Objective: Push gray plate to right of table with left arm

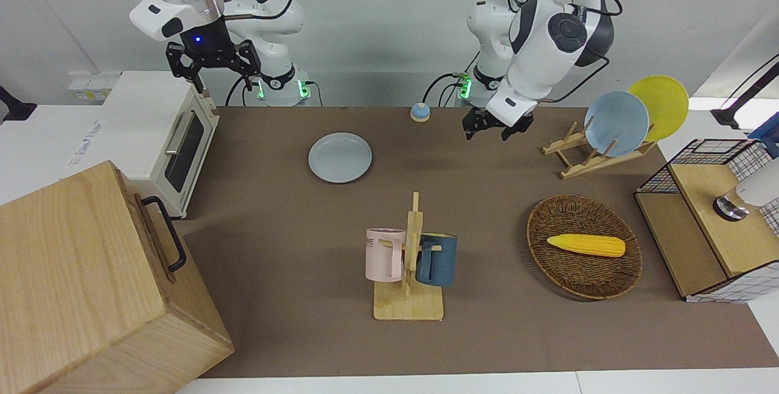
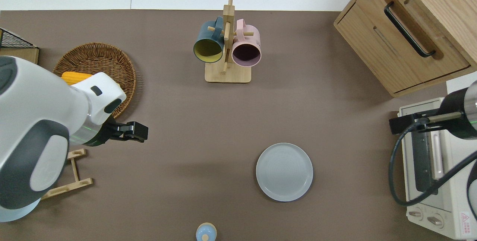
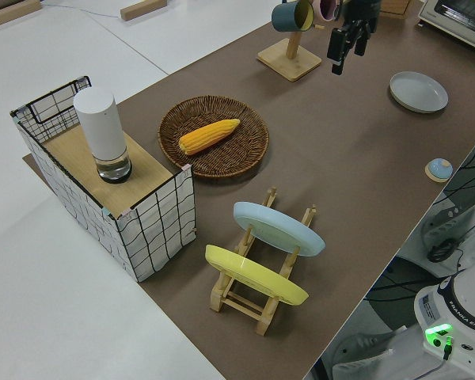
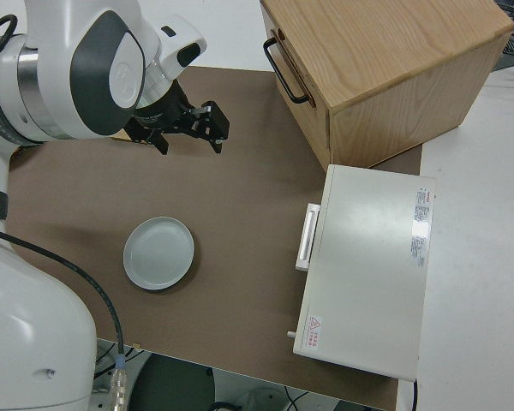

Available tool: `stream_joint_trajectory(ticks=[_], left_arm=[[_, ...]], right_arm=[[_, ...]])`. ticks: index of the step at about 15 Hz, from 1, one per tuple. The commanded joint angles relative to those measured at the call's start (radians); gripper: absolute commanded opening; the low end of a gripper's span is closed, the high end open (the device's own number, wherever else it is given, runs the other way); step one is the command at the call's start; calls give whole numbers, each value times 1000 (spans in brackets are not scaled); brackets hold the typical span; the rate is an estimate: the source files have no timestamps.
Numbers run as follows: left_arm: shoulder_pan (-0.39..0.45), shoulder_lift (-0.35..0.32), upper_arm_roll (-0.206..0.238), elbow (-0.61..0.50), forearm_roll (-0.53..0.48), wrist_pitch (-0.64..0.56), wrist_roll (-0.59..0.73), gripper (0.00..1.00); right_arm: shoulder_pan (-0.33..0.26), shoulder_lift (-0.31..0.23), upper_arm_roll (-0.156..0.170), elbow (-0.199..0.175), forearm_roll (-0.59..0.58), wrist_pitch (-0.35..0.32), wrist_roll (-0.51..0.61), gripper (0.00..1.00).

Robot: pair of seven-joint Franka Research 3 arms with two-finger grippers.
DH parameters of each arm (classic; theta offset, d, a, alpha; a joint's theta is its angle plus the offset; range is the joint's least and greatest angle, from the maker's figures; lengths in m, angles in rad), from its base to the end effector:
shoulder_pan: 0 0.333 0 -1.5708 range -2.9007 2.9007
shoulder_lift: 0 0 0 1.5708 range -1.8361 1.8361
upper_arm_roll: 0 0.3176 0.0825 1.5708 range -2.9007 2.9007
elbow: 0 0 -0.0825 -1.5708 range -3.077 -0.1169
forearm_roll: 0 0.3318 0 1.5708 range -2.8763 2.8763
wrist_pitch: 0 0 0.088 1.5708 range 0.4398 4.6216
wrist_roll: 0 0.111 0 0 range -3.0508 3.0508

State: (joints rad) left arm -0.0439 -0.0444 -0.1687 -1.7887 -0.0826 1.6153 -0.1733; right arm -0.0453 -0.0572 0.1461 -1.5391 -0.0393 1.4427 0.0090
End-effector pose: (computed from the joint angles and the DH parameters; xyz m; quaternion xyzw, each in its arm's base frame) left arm 0.4695 -0.1120 0.5565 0.9971 -0.0148 -0.0707 0.0242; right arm 0.4690 0.0452 0.6519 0.9986 0.0435 -0.0186 0.0247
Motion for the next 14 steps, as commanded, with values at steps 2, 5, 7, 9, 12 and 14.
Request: stream_joint_trajectory(ticks=[2,5,7,9,12,14], left_arm=[[33,3,-5,138,87,-107,15,991],[33,3,-2,215,118,-147,20,991],[33,3,-2,216,116,-149,12,991],[33,3,-3,216,113,-149,9,991],[33,3,-2,219,113,-147,9,991],[33,3,15,221,112,-149,11,991]], right_arm=[[-7,-7,3,-4,1,-7,-15,996],[-7,-7,3,-4,1,-7,-15,996],[-7,-7,3,-4,1,-7,-15,996],[-7,-7,3,-4,1,-7,-15,996],[-7,-7,3,-4,1,-7,-15,996],[-7,-7,3,-4,1,-7,-15,996]])
